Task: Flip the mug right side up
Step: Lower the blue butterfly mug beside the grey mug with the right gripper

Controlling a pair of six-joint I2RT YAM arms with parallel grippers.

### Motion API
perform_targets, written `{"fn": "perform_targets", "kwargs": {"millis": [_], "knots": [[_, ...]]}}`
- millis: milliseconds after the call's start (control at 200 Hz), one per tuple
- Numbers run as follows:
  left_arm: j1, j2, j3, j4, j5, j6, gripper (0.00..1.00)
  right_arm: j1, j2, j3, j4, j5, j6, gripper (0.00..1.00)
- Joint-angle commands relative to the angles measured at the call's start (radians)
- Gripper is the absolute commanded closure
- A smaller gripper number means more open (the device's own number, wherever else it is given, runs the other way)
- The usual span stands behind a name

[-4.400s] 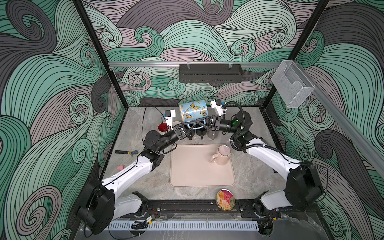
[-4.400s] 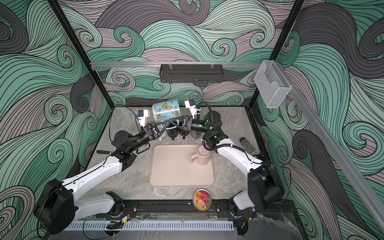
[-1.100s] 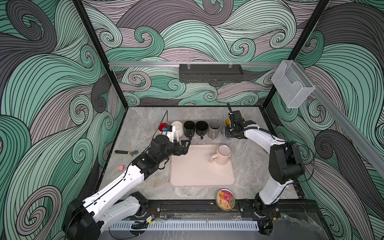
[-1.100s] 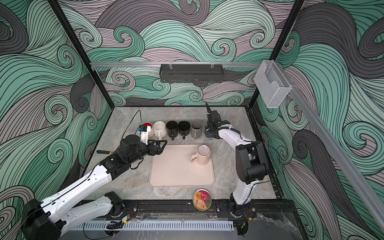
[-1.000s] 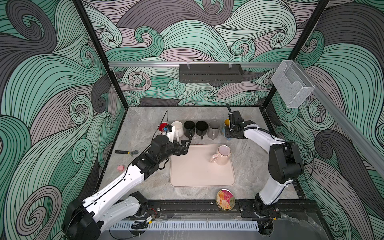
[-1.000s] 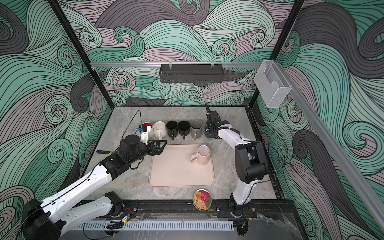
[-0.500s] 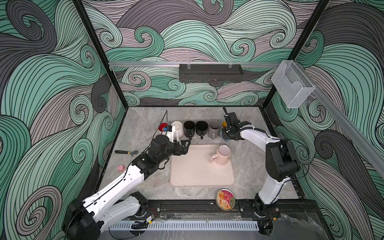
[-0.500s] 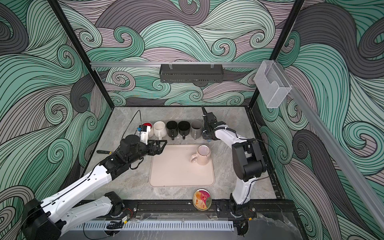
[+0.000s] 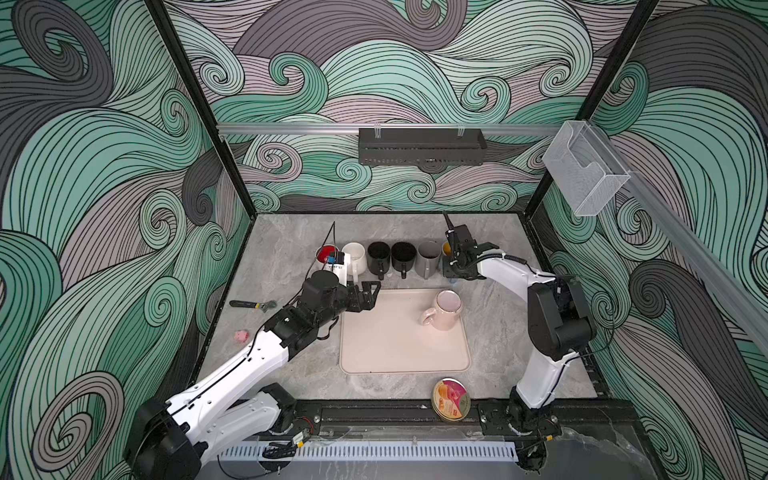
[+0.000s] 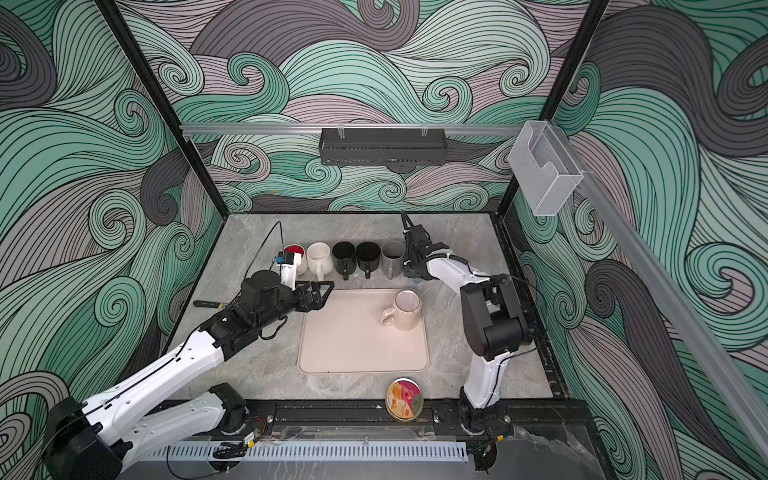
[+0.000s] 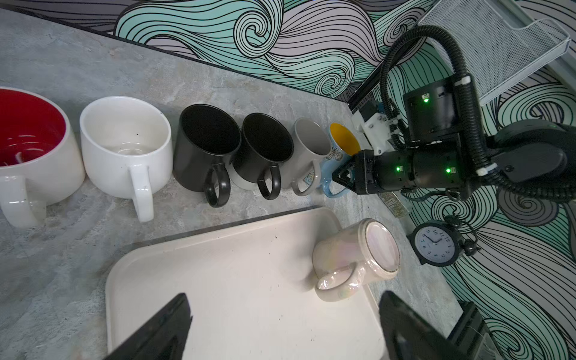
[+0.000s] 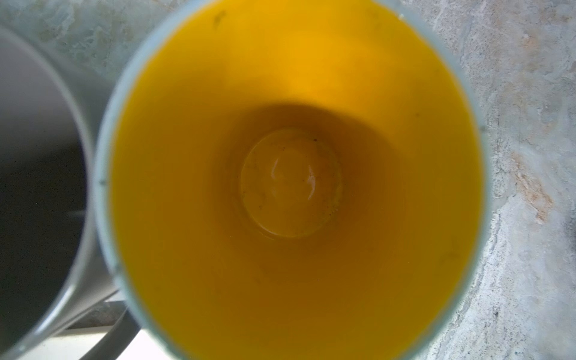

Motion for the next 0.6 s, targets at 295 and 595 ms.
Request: {"fn": "perform_targets", "kwargs": {"millis": [295, 595], "knots": [[0.003, 0.008, -0.006, 0.005, 0.033, -0.009, 0.05, 0.043, -0.094, 0.012, 0.000, 0.030, 0.037, 0.72], [0.003, 0.040, 0.004, 0.014, 0.073, 0.000, 0.04, 0.048, -0.167, 0.000, -0.032, 0.044, 0.030, 0.66]]}}
